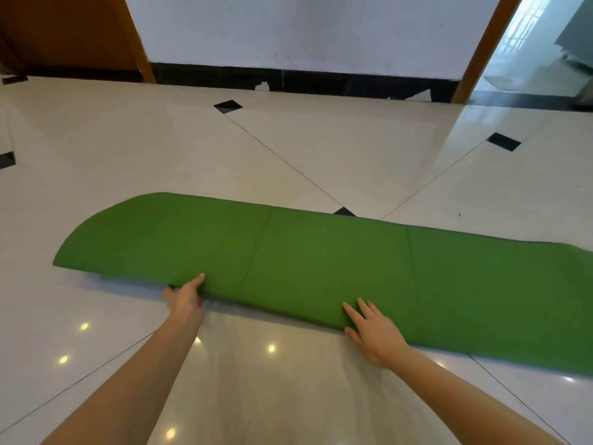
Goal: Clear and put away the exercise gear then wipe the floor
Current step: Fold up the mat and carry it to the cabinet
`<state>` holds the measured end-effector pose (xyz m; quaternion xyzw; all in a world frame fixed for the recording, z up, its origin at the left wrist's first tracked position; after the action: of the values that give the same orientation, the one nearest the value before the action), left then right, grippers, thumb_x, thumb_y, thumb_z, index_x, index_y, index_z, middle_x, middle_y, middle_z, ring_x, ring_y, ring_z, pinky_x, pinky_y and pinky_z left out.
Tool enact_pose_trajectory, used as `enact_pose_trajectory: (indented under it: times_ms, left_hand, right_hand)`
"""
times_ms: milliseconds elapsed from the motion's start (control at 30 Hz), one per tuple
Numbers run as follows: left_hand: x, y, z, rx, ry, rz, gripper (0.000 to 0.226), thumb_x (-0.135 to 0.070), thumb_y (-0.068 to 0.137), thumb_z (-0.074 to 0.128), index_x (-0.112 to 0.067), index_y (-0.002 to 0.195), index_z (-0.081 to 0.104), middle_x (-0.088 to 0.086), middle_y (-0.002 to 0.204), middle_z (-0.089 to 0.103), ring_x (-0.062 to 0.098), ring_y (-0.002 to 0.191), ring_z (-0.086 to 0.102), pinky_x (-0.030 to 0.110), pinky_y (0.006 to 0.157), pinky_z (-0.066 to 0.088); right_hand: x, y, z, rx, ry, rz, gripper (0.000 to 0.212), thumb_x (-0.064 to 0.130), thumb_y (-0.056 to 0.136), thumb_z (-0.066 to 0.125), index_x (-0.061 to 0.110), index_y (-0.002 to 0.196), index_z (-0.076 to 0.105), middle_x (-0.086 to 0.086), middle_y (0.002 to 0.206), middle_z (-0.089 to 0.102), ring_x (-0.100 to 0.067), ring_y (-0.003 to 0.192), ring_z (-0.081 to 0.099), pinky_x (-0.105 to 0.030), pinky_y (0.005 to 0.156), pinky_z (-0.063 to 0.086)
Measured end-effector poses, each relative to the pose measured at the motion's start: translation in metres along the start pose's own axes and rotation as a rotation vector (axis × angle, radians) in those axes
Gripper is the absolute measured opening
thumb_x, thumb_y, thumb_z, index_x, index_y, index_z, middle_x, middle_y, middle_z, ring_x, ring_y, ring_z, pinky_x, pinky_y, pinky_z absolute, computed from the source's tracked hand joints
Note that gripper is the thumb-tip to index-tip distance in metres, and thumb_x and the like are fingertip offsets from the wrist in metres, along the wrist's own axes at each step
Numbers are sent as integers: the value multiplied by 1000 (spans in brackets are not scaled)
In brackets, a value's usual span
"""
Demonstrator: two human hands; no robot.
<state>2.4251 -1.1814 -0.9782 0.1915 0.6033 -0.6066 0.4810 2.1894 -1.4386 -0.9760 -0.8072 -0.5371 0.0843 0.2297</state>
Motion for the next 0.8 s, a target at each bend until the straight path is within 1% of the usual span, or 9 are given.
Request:
enact_pose_trajectory:
  times_ms: [67,167,300,433,533,600,667,733,800]
  left_hand:
    - [0,-12,9,38,17,110,60,9,81,62,-8,131,33,12,134,47,28,117,51,50,97,44]
    - [0,-25,22,94,50,244,67,10,81,62,-9,135,26,13,136,44,24,112,51,49,98,44]
    - [-7,-39,32,163,248,467,69,14,83,53,-8,140,19,12,140,38,17,117,45,31,105,35]
    - [-10,-56,35,293,475,669,70,12,85,49,-11,144,19,8,142,37,17,125,40,30,109,29]
    - [-6,-68,36,379,628,820,65,10,87,47,-9,144,24,6,138,42,14,121,40,30,106,30]
    - [-1,-77,39,455,697,896,62,12,88,43,-9,144,27,2,135,44,13,118,41,30,105,31]
    - [7,-82,40,539,758,965,62,14,89,40,-13,144,31,-3,136,42,14,122,41,31,106,30]
    - [15,-83,39,630,912,1111,68,18,85,43,-17,142,35,3,142,42,22,127,41,35,107,31]
    - [25,-81,35,709,1172,1270,80,21,74,56,-21,140,39,12,143,43,33,128,42,43,102,35]
  right_hand:
    - [-1,1,0,-1,15,0,58,45,100,24,25,151,3,-9,159,3,-26,145,6,-38,116,19]
    - [-4,0,-1,3,35,-10,58,44,100,25,25,151,3,-8,159,3,-25,146,5,-37,117,18]
    - [-6,-2,-2,3,73,-15,57,44,100,25,25,151,5,-7,159,3,-24,146,5,-37,116,17]
    - [-11,-9,-8,-53,200,-9,53,40,101,29,24,150,16,-6,158,12,-22,144,14,-33,115,18]
    - [-25,-16,-12,-147,295,41,51,36,101,31,21,148,22,-6,156,21,-21,142,22,-31,114,21]
    - [-37,-18,-16,-201,394,93,49,32,101,33,18,147,25,-6,153,27,-21,140,27,-31,112,23]
    - [-48,-21,-25,-288,567,168,47,27,101,34,13,146,28,-8,150,33,-21,138,31,-31,111,24]
    - [-63,-24,-33,-391,808,285,44,23,101,35,10,144,33,-11,146,40,-24,133,38,-32,107,29]
    - [-85,-26,-36,-496,1029,439,42,21,102,34,10,142,37,-12,142,44,-28,127,44,-35,105,33]
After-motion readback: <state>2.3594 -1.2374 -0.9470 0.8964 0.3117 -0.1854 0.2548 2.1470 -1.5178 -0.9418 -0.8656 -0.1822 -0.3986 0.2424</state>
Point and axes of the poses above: each hand's wrist, its own y-axis towards the middle knuckle, its own z-axis out of the palm, x = y × z, the point moved 2 cm from there along y, towards the middle knuckle
